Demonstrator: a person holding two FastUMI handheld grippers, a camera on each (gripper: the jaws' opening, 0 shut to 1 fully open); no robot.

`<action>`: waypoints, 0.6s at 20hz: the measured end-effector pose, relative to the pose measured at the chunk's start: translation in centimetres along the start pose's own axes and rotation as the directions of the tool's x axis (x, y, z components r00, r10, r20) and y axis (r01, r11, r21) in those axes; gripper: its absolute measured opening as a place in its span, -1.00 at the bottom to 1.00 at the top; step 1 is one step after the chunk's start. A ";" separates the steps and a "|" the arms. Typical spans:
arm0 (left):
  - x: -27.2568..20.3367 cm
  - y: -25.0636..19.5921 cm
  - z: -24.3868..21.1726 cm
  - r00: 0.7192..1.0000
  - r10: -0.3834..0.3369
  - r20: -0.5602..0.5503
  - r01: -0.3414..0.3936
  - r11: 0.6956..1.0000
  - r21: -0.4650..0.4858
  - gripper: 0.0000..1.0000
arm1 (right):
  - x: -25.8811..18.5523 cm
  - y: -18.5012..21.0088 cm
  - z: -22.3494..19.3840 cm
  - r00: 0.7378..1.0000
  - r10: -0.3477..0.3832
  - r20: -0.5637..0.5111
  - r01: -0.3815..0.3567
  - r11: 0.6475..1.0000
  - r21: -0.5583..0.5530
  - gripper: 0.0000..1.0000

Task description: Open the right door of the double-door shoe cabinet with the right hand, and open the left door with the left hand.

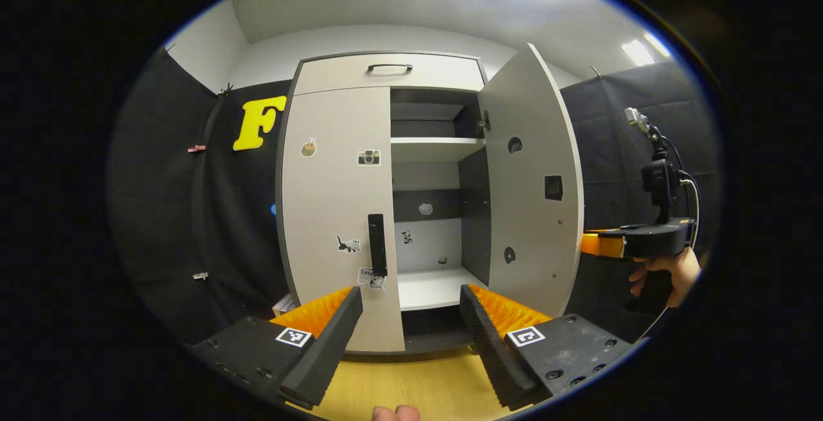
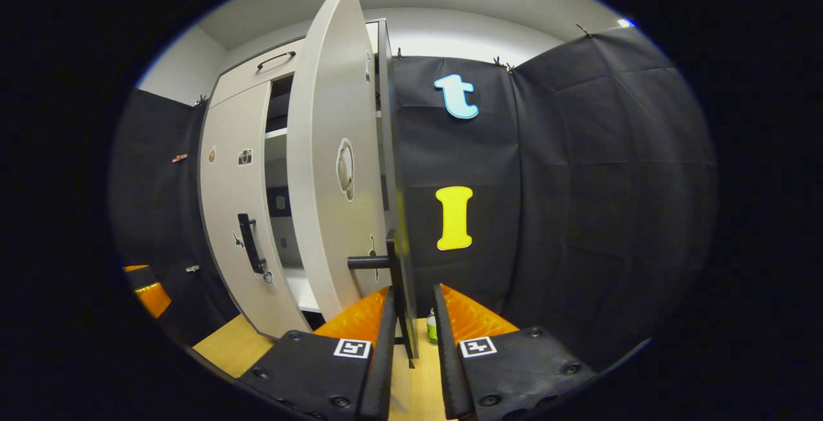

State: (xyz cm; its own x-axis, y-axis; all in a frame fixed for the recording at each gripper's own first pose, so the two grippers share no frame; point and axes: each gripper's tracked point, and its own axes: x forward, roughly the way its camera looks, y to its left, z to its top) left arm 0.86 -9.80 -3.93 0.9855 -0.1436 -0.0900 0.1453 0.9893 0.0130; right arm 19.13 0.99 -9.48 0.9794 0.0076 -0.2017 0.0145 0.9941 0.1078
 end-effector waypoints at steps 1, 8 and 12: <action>0.3 0.0 0.1 1.000 0.001 0.002 -0.001 1.000 0.001 0.89 | -0.2 -0.2 0.1 1.000 -0.003 0.002 0.003 1.000 -0.001 -0.14; 3.2 0.6 0.6 1.000 0.018 0.019 -0.018 1.000 0.023 0.89 | -3.0 0.1 0.9 0.999 0.019 0.026 -0.019 1.000 -0.014 0.27; 6.2 1.2 1.0 0.999 0.031 0.029 -0.033 0.999 0.042 0.94 | -5.0 -0.4 1.6 0.998 0.015 0.068 -0.013 1.000 -0.029 0.80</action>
State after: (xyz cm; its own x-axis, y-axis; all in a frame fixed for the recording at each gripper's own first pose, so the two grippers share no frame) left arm 7.27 -9.49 -3.51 0.9918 -0.1130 -0.0602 0.1165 0.9915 0.0575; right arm 14.51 0.40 -6.96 0.9910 0.0152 -0.1329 -0.0042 0.9966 0.0827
